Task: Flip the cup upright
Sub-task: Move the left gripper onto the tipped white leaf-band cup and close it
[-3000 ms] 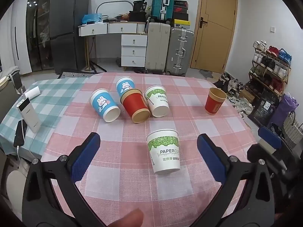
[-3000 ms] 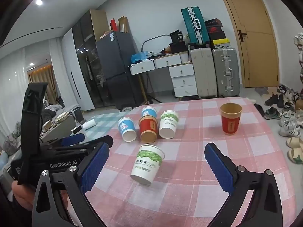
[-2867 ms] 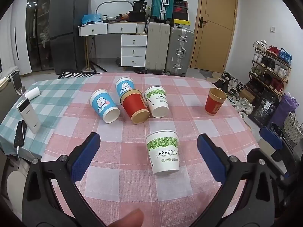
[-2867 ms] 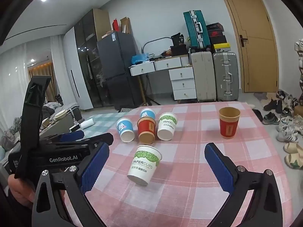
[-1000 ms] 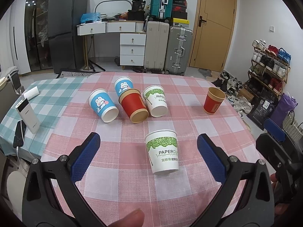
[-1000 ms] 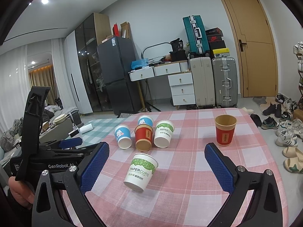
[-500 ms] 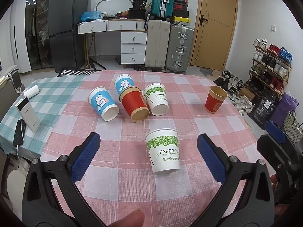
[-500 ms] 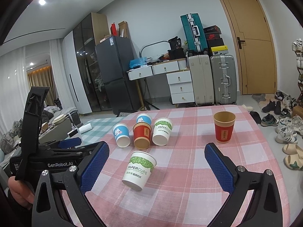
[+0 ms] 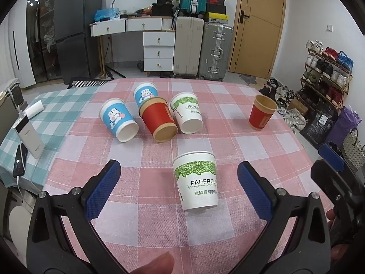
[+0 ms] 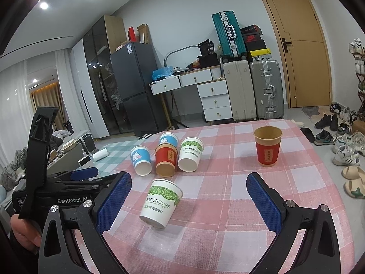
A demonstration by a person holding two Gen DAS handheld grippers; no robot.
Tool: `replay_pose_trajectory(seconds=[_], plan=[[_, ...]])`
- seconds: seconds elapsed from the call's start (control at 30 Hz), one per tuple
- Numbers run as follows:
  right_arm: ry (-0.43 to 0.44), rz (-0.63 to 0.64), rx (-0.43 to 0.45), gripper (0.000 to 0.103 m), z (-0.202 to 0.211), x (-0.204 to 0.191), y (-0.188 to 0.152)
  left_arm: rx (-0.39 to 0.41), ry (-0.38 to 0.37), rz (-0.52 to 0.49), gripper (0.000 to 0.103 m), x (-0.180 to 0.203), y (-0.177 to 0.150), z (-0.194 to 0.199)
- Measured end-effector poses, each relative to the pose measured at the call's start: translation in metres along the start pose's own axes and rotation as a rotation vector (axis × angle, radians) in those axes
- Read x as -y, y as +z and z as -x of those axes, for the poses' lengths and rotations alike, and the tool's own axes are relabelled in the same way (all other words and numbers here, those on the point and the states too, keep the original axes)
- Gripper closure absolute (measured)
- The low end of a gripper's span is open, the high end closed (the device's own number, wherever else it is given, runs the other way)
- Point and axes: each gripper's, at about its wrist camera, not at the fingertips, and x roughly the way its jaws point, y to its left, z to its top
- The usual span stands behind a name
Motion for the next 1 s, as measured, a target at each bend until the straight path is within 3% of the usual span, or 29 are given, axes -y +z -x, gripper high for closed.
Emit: replay_pose_trajectory(seconds=[0.2,0.47,0.5,0.53,0.57,0.67,0.83,1.0], plan=[[-0.004,-0.010,-0.022,0.000,-0.017,0.013,-0.007,-0.064,-0.007,-0.006,0.001,0.004,-0.002,-0.041],[0.007,-0.058,-0.064,0.000,-0.043,0.037,-0.016,-0.225,-0.003,-0.007,0.004,0.006,-0.006,-0.114],[0.010,-0.066,-0.069,0.000,-0.045,0.040,-0.017,-0.239,-0.012,0.000,0.014,0.005,-0.007,-0.120],[0.013,-0.072,-0.073,0.000,-0.047,0.041,-0.019,-0.251,-0.030,0.007,0.030,0.005,-0.007,-0.126],[0.016,-0.079,-0.077,0.000,-0.048,0.044,-0.019,-0.266,-0.039,0.009,0.038,0.005,-0.007,-0.131],[0.019,-0.086,-0.083,0.000,-0.050,0.046,-0.020,-0.296,-0.056,0.035,0.040,0.003,-0.003,-0.140],[0.027,-0.090,-0.071,0.000,-0.040,0.043,-0.019,-0.292,-0.116,0.060,0.041,0.000,0.016,-0.117],[0.045,-0.076,-0.048,0.000,-0.022,0.027,-0.017,-0.231,-0.135,0.056,0.041,-0.008,0.039,-0.054]])
